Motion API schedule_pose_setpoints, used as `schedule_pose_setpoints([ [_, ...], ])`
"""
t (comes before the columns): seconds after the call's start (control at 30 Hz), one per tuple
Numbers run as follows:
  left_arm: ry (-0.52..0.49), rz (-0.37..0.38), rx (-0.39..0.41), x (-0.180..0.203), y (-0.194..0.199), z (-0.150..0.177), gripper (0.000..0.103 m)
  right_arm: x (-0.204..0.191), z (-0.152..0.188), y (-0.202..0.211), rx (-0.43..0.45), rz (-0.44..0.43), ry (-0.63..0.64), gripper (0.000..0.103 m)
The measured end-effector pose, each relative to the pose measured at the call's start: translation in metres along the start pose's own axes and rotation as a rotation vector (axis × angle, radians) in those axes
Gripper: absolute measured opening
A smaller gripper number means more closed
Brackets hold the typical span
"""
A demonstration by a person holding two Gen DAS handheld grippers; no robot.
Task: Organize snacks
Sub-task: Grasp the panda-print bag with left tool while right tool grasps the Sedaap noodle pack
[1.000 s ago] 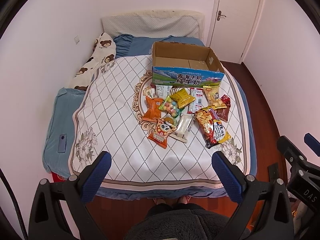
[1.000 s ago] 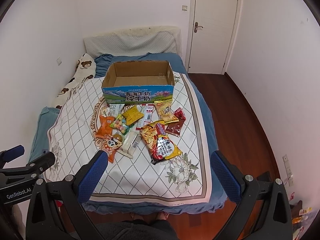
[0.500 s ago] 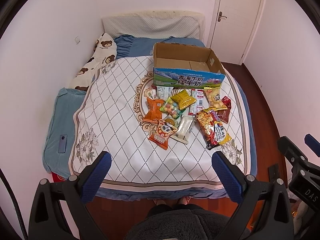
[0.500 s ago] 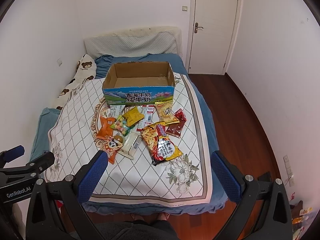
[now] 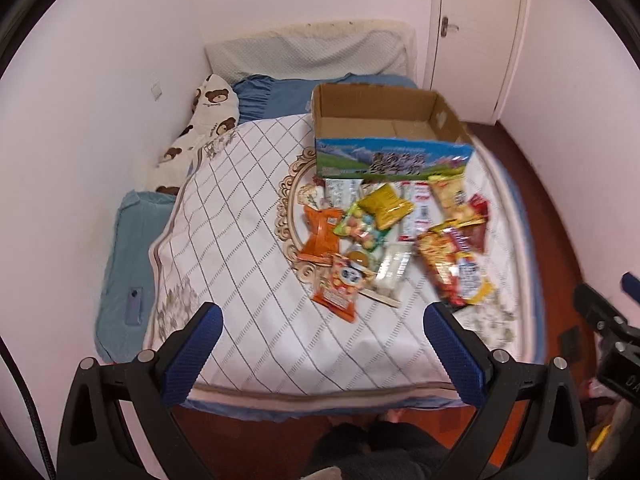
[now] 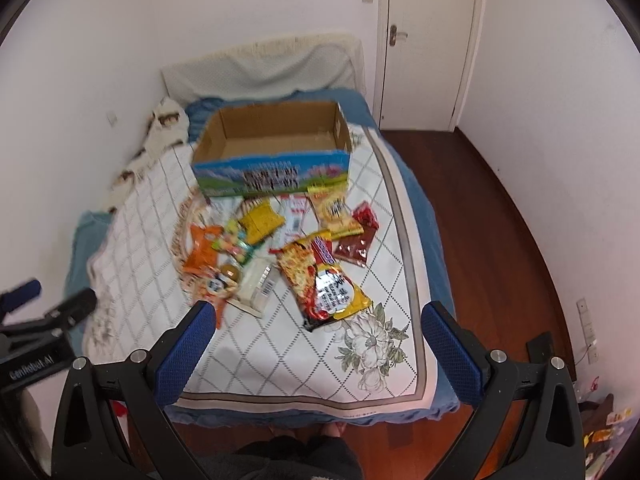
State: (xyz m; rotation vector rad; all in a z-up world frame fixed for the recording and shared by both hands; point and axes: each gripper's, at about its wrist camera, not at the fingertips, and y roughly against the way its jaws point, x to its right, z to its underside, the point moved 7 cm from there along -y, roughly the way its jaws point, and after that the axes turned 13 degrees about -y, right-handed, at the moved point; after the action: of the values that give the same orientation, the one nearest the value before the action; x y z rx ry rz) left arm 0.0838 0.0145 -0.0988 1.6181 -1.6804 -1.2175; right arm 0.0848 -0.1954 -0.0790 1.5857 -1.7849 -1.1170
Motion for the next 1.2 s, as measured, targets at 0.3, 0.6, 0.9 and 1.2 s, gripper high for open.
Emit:
schedule_pose_setpoints([
  [0.3,-0.204,0.019,-0.184,0.018,-0.156,-0.018,0.103,-0.002,0.002,-0.169,-0.202,0.019,0.121,0.103],
  [0.6,-0.428,0.135,-0.407,0.05,-0.289,0.005,0.095,-0.014,0.017,-0.298,-0.452,-0.016,0.191,0.103],
  [0.9,-0.316,0.203,-0.432,0.054,-0.3,0.016,0.055,-0.009,0.019,-0.349,-0.521,0.019,0.173,0.091],
  [1.2,0.102,0.328,-0.508,0.031,-0.302,0.051,0.056,0.014,0.049,-0.355,-0.683,0.01,-0.143,0.088],
])
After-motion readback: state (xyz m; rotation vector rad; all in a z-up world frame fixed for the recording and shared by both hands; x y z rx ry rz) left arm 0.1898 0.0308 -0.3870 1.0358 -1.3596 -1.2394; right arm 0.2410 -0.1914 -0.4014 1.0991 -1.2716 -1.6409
